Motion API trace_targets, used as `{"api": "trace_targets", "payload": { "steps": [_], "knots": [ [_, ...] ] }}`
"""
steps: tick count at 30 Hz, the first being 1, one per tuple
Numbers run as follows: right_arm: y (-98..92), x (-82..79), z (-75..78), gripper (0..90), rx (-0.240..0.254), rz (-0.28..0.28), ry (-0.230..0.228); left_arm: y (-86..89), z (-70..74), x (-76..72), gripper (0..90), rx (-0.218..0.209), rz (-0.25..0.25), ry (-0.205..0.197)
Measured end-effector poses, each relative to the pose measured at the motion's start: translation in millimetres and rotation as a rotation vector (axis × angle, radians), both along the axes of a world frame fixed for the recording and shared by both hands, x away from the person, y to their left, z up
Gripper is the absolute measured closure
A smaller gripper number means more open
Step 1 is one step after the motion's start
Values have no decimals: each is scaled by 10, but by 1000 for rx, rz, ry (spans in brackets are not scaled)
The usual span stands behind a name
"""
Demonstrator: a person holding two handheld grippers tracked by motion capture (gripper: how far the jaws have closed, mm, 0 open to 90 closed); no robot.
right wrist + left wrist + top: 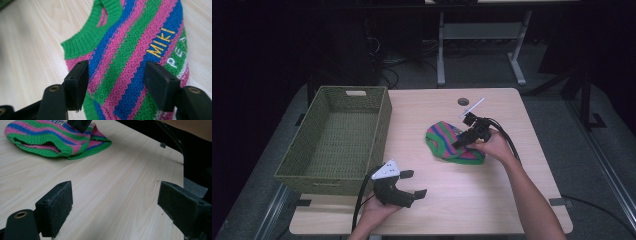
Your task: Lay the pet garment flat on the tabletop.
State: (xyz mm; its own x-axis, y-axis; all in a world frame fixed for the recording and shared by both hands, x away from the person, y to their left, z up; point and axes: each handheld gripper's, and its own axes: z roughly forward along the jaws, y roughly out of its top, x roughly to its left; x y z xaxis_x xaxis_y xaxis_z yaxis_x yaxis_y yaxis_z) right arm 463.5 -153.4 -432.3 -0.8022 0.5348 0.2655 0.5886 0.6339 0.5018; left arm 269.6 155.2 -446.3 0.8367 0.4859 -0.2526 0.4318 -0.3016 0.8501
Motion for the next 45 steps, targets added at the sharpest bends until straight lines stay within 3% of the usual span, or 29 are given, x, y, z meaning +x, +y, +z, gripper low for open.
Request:
{"api": "trace_targets", "payload": {
  "steps": [2,10,11,14,20,35,45],
  "knots": [
    [30,-3,-35,384,-31,-6,-10,0,0,-1,124,2,-2,-1],
    [71,-26,-145,428,-68,-23,-31,-3,-5,-1,124,2,-4,3],
    [100,-58,-148,440,-98,-15,-64,-6,-8,-4,124,5,-4,4],
    [134,-80,-148,452,-131,-4,-95,-10,-7,-7,124,9,-6,1],
    [175,-103,-139,514,-170,-9,-118,-33,-12,-11,124,14,-14,2],
    [213,-62,-101,706,-203,-30,-94,2,-3,2,124,-5,-7,3],
    [192,-43,-84,760,-187,-40,-69,2,-1,2,126,-6,-14,3]
  ]
}}
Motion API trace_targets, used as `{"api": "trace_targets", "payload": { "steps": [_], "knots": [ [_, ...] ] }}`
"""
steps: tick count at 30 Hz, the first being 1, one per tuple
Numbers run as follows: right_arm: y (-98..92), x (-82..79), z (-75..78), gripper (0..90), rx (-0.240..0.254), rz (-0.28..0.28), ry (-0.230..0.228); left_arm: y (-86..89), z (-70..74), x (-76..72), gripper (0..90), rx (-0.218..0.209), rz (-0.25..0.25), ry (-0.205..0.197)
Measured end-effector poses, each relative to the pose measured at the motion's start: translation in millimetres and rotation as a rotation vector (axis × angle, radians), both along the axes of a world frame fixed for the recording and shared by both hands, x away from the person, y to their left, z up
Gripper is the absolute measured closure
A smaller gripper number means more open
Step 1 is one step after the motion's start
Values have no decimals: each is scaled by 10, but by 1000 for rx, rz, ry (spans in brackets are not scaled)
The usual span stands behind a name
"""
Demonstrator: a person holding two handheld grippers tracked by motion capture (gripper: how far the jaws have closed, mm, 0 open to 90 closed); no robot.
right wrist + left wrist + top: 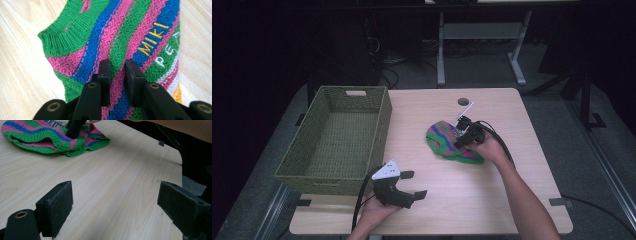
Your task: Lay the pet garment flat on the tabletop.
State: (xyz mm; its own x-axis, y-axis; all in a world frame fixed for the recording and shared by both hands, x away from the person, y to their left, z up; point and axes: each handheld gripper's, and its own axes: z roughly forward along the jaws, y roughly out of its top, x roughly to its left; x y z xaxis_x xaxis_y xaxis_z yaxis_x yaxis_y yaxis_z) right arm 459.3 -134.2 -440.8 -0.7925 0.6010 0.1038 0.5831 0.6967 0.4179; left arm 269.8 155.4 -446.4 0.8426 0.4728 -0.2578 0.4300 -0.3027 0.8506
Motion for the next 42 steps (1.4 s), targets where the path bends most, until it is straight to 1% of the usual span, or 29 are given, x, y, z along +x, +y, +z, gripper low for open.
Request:
{"api": "trace_targets", "payload": {
  "steps": [1,3,8,10,14,17,21,25,26,29,30,32,37,42],
  "knots": [
    [-10,1,3,763,9,-7,10,0,-1,2,126,0,0,1],
    [-21,1,12,772,10,-3,7,-3,-6,3,126,0,0,2],
    [-66,-2,59,790,30,-12,23,-14,-4,-5,126,2,-5,0],
    [-70,-4,64,791,28,-10,20,-16,-1,-9,126,5,-7,-2],
    [-84,-13,89,795,43,-17,22,-14,-4,-1,126,4,-5,-1],
    [-89,-14,98,796,44,-15,21,-16,-6,0,126,4,-4,0],
    [-115,-23,140,799,67,-24,20,-14,-7,-1,126,3,-2,2],
    [-127,-36,184,804,74,-25,13,-17,-6,-5,126,7,-6,-3],
    [-137,-40,209,806,87,-27,13,-18,-6,-4,126,7,-5,-3],
    [-142,-46,223,806,90,-30,16,-21,-6,-5,126,3,-3,-2],
    [-157,-54,251,807,92,-31,14,-23,-6,-5,126,1,-3,-1],
    [-180,-58,284,808,109,-35,16,-28,-7,-5,126,2,-5,-2],
    [-197,-77,322,810,120,-34,12,-30,-7,-6,126,3,-8,-4],
    [-188,-99,357,810,131,-37,7,-11,3,-4,126,-2,0,-8]
  ]
}}
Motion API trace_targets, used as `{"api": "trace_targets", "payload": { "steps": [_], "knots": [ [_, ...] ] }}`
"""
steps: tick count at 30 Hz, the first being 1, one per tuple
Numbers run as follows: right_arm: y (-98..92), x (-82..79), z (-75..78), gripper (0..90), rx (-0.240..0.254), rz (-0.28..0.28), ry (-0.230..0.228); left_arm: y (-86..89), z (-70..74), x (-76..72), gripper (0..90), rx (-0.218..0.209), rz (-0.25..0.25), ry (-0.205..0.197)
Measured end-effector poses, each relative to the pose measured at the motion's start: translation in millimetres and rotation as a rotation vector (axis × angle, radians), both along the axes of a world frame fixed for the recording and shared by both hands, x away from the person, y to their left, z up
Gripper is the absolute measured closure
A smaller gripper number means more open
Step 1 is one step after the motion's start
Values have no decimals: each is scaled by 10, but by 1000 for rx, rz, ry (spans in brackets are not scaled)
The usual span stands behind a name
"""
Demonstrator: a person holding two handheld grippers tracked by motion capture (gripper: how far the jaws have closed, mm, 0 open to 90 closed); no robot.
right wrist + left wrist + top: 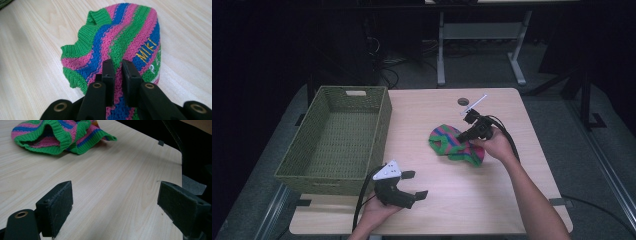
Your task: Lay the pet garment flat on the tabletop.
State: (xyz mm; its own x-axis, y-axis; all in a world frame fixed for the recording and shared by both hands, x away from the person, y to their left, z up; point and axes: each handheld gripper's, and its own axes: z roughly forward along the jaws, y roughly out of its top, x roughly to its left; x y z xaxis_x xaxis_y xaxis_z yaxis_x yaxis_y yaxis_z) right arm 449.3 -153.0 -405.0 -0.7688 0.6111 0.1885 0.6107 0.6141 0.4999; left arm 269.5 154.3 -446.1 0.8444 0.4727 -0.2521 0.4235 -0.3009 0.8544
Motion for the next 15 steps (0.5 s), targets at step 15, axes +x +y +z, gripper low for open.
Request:
{"api": "trace_targets", "payload": {
  "steps": [15],
  "knots": [
    [-87,-70,164,825,60,-7,-12,13,-2,0,127,2,5,0]
  ]
}}
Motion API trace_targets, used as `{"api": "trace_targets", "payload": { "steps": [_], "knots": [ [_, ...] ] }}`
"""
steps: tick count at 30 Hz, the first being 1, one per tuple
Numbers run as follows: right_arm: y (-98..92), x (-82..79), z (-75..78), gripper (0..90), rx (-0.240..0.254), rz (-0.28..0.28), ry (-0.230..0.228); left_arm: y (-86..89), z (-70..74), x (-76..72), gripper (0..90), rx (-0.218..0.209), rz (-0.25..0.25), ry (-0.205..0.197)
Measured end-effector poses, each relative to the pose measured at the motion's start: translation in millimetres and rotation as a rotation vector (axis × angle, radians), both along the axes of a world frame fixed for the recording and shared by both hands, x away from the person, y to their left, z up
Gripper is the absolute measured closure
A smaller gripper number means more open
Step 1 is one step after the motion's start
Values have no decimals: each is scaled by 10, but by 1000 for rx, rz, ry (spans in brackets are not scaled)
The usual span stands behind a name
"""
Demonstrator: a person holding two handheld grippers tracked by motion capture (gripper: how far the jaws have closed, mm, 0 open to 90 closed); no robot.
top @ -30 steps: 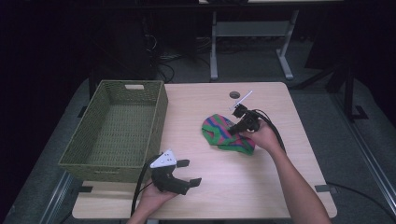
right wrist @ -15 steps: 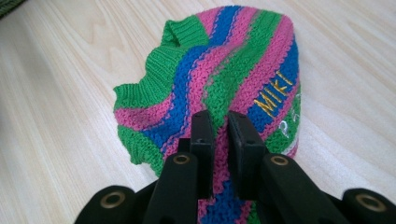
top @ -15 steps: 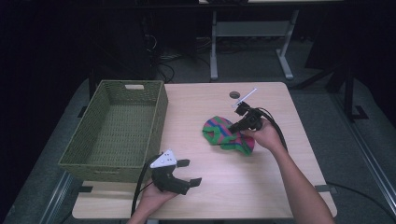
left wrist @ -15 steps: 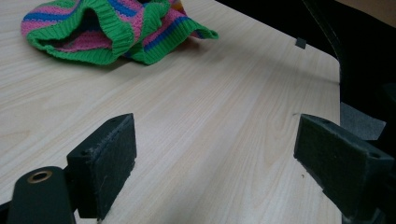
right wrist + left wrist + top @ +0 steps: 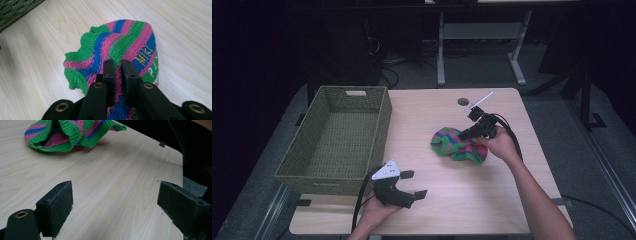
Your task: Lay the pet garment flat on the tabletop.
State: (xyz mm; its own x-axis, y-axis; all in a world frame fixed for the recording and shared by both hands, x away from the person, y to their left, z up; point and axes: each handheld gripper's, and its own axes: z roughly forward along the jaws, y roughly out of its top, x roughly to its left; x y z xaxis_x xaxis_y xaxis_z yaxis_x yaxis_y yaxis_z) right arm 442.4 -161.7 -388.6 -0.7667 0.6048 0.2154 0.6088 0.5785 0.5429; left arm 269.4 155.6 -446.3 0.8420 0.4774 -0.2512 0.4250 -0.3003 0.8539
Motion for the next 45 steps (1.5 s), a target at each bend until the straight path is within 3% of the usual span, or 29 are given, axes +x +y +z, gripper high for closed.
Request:
{"api": "trace_targets", "payload": {
  "steps": [7,23,31,45],
  "knots": [
    [-1,-80,112,829,14,3,-17,-20,-10,0,127,12,-11,1],
    [31,-272,215,832,41,27,-33,-25,1,-11,127,0,-4,5],
    [-21,-444,291,832,89,31,-55,-2,9,-13,127,-11,0,5],
    [-2,-723,202,832,110,71,-61,25,16,-20,127,-16,14,-2]
  ]
}}
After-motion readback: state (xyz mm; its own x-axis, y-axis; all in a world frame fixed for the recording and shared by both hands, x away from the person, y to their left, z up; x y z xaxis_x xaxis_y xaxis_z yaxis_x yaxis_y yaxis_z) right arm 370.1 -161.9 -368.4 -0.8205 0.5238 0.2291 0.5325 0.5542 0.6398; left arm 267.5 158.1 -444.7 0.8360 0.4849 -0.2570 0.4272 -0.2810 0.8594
